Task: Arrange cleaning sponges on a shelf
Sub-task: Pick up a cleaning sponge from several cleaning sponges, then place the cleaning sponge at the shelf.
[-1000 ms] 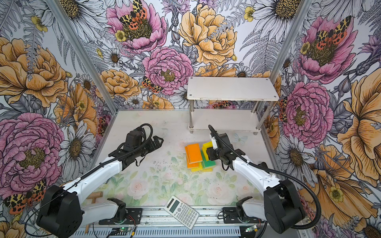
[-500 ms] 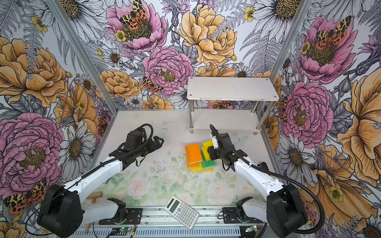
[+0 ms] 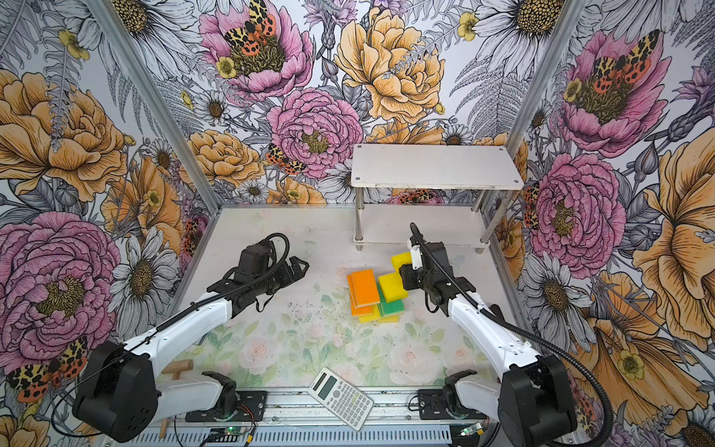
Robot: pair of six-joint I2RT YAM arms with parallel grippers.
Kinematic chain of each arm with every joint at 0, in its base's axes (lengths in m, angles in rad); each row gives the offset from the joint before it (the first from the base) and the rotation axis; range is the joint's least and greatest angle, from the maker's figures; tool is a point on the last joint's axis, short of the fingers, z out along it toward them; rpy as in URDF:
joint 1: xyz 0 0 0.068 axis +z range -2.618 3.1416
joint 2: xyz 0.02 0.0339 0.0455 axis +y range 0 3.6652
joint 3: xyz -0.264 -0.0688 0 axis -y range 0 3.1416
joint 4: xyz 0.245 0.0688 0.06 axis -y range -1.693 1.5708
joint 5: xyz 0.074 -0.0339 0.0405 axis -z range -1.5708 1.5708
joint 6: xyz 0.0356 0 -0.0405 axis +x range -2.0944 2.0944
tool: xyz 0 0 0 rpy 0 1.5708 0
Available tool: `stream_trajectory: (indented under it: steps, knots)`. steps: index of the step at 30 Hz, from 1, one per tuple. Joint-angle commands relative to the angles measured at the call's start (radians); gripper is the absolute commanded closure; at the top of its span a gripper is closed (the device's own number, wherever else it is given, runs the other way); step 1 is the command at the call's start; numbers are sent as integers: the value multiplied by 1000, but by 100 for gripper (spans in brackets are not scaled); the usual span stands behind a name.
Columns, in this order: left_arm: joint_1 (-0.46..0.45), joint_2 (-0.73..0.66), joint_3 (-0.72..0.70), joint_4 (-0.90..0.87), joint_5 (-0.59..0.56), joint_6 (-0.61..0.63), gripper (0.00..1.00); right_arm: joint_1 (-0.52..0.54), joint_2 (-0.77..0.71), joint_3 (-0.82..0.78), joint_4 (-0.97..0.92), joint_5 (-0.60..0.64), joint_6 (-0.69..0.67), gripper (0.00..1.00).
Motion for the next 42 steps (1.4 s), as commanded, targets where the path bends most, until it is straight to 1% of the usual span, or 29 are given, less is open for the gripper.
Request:
stream_trajectory:
  steps: [1,7,14,19,27,34,38,42]
  knots:
    - [-7,14,42,17,34,-7,1,-37,-4,36,30,-10,-16,58]
    - [-4,51,69,24,55,1,1,-110,17,36,66,-11,-12,58]
    - [16,81,85,39,91,8,1,-234,53,28,130,-74,19,59]
    - [32,93,94,42,105,15,1,-338,119,54,162,-117,21,59]
    - [49,100,88,51,114,12,1,-476,242,118,236,-204,18,59]
    - [67,119,92,85,122,8,1,-512,371,202,272,-210,-24,59]
    - [76,131,100,101,124,5,1,-524,424,206,361,-235,-23,59]
    - [84,159,130,101,132,9,1,-531,479,209,433,-234,-18,59]
